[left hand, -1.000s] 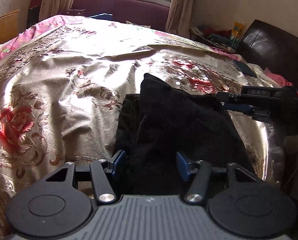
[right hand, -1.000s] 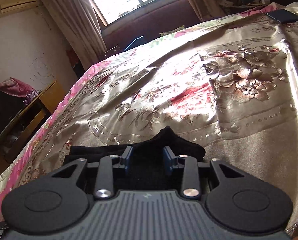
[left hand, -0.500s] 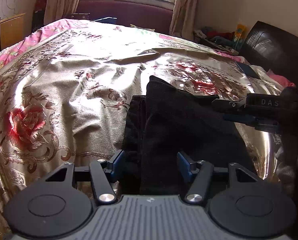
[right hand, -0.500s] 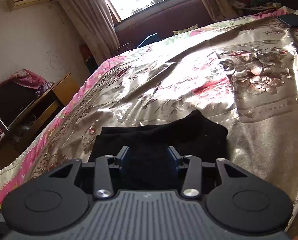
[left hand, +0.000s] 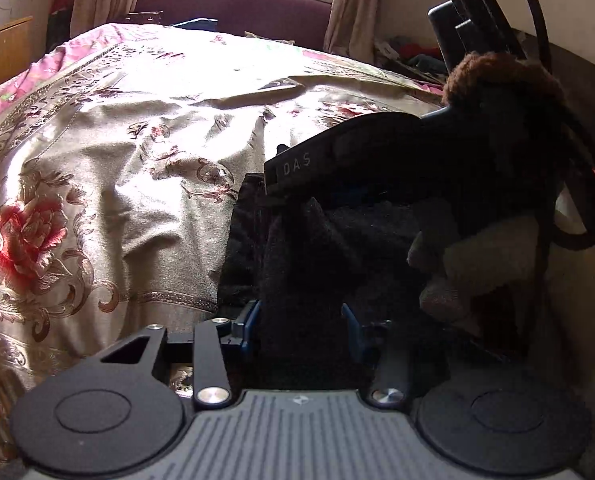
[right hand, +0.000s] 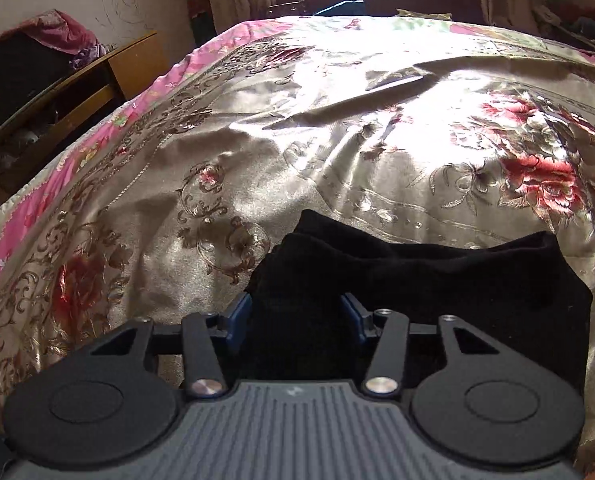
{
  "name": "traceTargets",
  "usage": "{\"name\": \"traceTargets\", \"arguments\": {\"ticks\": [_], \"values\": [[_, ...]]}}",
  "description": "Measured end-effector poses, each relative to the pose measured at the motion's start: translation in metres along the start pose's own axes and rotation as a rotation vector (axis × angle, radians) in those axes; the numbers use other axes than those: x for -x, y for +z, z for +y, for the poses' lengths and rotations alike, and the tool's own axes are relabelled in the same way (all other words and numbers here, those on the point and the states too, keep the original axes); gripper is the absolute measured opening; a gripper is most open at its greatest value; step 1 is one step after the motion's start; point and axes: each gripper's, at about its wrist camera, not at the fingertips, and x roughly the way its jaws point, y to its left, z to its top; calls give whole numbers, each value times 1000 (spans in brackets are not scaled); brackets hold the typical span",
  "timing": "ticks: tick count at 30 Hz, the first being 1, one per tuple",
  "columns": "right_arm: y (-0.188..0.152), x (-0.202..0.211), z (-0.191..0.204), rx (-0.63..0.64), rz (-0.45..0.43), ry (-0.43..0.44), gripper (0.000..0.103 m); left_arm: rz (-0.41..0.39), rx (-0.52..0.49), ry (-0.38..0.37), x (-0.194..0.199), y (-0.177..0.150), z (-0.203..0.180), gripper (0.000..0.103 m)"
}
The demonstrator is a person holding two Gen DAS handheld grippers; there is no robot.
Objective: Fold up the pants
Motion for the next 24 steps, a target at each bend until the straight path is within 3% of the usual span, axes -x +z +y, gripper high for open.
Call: {"name": "traceTargets", "arguments": {"ticks": [4,5,7,11,14,16,19,21,24], "values": [[12,25,0,-37,-31,65,18,-87,30,-35,21,5,7,37],[14,28,2,-36,-42,81,5,-108,14,-21,25,7,5,32],[20,25,10,-43,-49,119,1,-121,17,-14,26,9,8,29],[16,-15,25,-49,19,123,1,-31,84,6,9,4,25,31],[12,9,17,-101,-46,201,3,-67,115,-18,15,5,31,33],[10,43,9,-80,-133,201,7,-108,120,-16,24,5,31,33],[4,77,-6,-25,-203,116,7,-172,36,14,34,15,16,33],[-4,86,-21,-30,-214,55,7,-175,-37,-20,29,29,-2,35],[-22,93,-58,-146,-198,-6,9,-151,-67,-86,7,46,-17,42]]}}
